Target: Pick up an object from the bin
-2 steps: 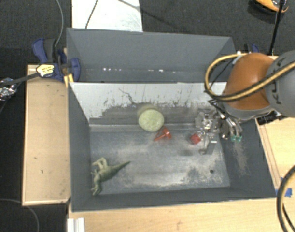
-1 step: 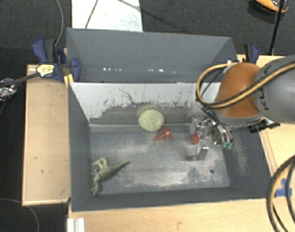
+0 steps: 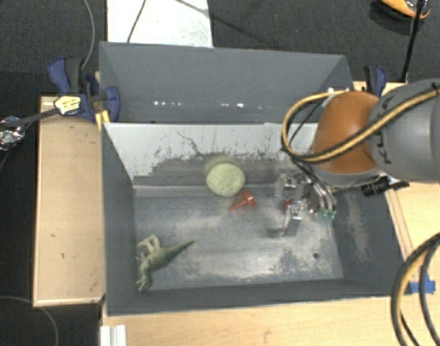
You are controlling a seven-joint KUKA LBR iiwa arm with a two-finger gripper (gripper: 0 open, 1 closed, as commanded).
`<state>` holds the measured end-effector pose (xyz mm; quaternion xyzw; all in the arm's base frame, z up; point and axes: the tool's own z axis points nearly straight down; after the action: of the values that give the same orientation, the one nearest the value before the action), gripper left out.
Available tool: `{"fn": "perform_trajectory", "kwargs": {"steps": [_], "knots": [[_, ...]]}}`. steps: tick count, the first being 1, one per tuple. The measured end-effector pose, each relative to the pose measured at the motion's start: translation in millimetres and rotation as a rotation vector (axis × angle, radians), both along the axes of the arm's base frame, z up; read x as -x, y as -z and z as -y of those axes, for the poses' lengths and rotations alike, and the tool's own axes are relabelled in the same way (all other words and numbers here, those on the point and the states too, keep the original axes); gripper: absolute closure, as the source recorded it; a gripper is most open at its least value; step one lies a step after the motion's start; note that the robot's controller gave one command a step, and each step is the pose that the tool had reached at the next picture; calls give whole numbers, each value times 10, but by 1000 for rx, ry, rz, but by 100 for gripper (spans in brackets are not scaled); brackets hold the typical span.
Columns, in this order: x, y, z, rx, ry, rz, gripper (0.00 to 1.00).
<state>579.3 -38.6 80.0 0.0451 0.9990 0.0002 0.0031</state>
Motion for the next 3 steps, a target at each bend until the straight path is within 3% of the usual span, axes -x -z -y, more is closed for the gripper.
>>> {"fn": "perform_trajectory", "kwargs": {"steps": [1,2,3], "knots": [[10,57,-115,-3,19,-6,0],[-46,51,-222,-2,160,0,0],[-59,70,-468,-3,183,0,0]]}}
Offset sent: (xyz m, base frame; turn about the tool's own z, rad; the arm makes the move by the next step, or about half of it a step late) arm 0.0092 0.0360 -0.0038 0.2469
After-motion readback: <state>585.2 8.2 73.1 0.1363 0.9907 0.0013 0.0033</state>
